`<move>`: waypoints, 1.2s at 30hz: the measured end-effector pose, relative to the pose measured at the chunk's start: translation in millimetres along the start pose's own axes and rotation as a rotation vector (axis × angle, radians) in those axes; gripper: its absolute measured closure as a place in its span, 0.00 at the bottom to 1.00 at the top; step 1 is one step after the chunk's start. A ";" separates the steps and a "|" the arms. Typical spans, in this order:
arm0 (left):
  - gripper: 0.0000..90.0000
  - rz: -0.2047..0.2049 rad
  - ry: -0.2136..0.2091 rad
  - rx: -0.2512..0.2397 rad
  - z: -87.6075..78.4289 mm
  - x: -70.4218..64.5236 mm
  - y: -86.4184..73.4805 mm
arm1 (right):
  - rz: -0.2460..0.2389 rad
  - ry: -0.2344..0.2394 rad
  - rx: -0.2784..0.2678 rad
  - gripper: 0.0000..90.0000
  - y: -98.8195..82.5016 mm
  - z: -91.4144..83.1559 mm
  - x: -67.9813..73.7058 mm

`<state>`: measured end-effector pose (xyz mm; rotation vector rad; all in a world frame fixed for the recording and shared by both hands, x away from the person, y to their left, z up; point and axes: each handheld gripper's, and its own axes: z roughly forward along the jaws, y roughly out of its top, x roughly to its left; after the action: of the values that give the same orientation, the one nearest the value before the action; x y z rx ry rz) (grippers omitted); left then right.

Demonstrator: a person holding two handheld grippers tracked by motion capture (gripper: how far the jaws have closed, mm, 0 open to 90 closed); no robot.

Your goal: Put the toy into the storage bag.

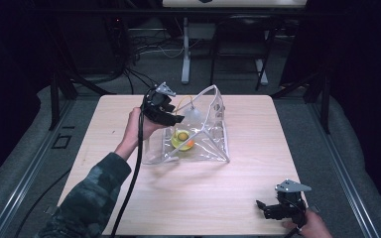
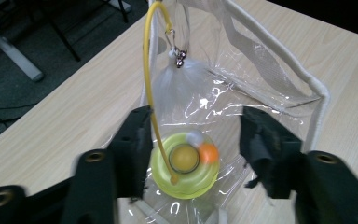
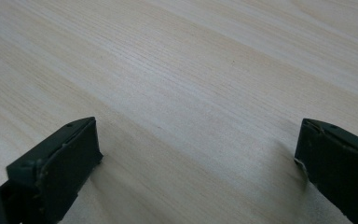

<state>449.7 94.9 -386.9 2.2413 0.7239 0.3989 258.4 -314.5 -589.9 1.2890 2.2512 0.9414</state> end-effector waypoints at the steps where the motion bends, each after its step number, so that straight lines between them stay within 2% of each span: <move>1: 0.44 -0.003 0.001 -0.005 -2.6 -0.4 -0.2 | 0.000 0.000 0.000 0.00 0.0 0.0 0.0; 3: 0.35 -0.008 0.005 -0.012 -7.7 -0.9 -0.5 | 0.000 0.000 0.000 0.00 0.0 0.0 0.0; 4: 0.35 -0.008 0.009 -0.015 -10.5 -1.2 -0.8 | 0.000 0.000 0.000 0.00 0.0 0.0 0.0; 5: 0.31 -0.007 0.013 -0.018 -13.6 -1.5 -1.0 | 0.001 0.001 0.001 0.00 0.0 0.0 0.0; 9: 0.23 -0.007 0.026 -0.031 -26.5 -3.0 -3.0 | 0.001 0.001 0.001 0.00 0.0 0.0 0.0; 16: 0.17 -0.015 0.061 -0.050 -54.2 -4.1 -14.1 | 0.001 0.001 0.000 0.00 0.0 0.0 0.0; 19: 0.16 -0.018 0.088 -0.052 -66.8 -2.5 -21.5 | 0.000 0.000 0.002 0.00 0.0 -0.1 0.0; 22: 0.15 -0.038 0.104 -0.060 -78.4 0.8 -29.9 | 0.001 0.001 0.001 0.00 0.0 -0.1 0.0; 26: 0.09 -0.061 0.128 -0.059 -90.4 4.5 -41.5 | 0.000 0.000 0.001 0.00 0.0 -0.1 0.0; 36: 0.04 -0.110 0.166 -0.041 -109.0 9.0 -81.2 | 0.001 0.000 0.001 0.00 0.0 0.0 0.0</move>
<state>374.0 207.1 -371.1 2.1367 0.9124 0.5448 258.4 -314.4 -589.9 1.2902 2.2517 0.9412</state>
